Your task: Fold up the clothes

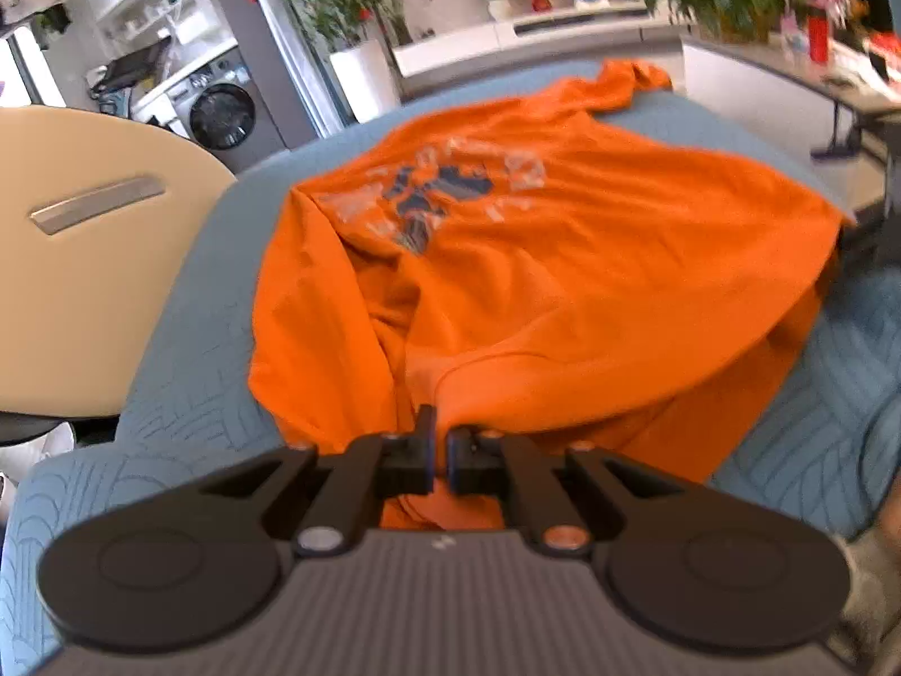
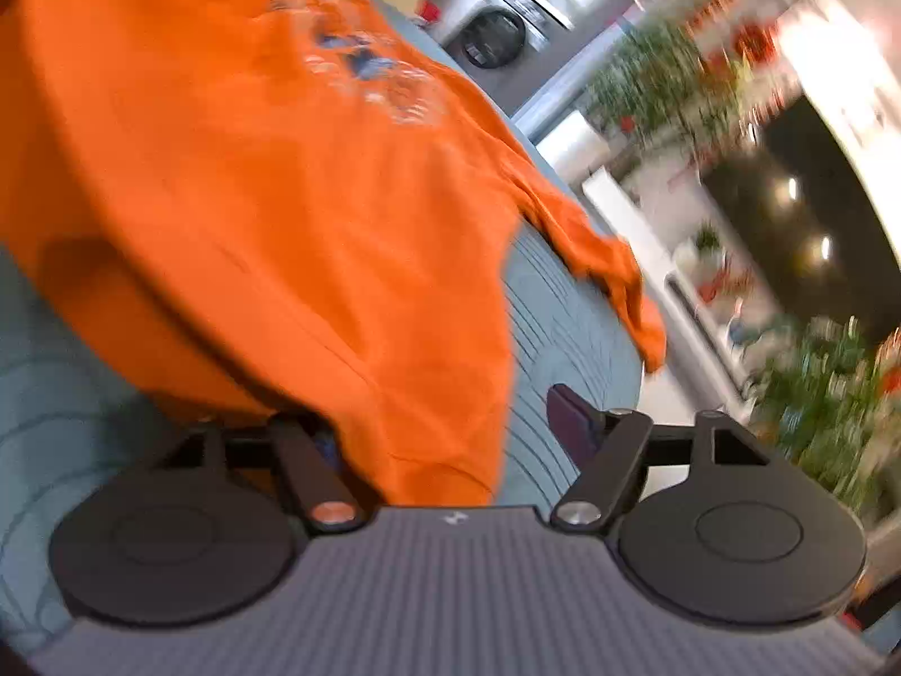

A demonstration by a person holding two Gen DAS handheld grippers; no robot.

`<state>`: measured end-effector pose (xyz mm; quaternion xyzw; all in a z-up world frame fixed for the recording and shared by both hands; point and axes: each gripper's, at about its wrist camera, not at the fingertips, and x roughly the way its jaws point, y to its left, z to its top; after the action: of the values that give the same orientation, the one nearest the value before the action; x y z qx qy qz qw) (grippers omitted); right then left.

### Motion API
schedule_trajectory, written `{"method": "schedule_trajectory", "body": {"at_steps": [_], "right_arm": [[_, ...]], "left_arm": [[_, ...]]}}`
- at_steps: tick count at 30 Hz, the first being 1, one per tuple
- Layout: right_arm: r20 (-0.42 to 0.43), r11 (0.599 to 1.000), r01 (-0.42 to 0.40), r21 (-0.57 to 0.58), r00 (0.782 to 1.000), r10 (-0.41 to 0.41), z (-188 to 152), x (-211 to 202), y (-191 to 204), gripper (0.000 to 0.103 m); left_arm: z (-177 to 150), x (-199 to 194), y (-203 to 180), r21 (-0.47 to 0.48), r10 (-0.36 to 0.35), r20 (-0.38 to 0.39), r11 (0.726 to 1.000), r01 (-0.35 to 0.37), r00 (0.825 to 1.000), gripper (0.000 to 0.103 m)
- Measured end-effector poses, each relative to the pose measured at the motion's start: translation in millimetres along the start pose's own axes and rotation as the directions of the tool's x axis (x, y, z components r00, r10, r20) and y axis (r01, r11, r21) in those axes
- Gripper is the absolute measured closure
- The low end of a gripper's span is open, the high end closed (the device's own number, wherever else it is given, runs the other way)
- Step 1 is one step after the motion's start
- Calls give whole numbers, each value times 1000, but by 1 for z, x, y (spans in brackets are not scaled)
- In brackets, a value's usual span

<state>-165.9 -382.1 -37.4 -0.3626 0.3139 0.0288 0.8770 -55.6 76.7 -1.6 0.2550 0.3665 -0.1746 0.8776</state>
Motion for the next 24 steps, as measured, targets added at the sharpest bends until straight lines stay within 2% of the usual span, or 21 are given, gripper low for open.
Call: {"method": "schedule_trajectory", "body": {"at_steps": [3,5,8,10,14,16,20,24], "right_arm": [[-11,998,7,-63,1000,-8,4,-2,-6,43],[-58,990,-70,-122,996,64,0,3,-10,43],[-113,975,-94,-200,991,72,-15,11,-5,43],[-123,977,-108,-184,989,86,-19,12,-8,43],[-136,980,-158,-120,981,141,-18,16,-17,44],[-156,975,-218,-46,965,209,-17,18,-27,95],[-206,953,-299,39,931,301,-14,10,-41,96],[-226,953,-303,27,926,301,-16,-9,-49,96]], "left_arm": [[-3,10,-4,25,-35,-59,999,37,998,98],[-6,20,-6,21,-69,-101,997,72,992,96],[-14,41,-7,-10,-128,-171,992,128,977,92],[-16,51,-9,-12,-139,-213,990,140,967,92],[-16,59,-8,-8,-141,-239,990,143,961,91],[-16,61,-7,-7,-145,-251,989,148,957,89],[-17,62,-7,4,-153,-269,987,160,951,89],[-20,57,-7,36,-157,-276,984,173,948,88]]}}
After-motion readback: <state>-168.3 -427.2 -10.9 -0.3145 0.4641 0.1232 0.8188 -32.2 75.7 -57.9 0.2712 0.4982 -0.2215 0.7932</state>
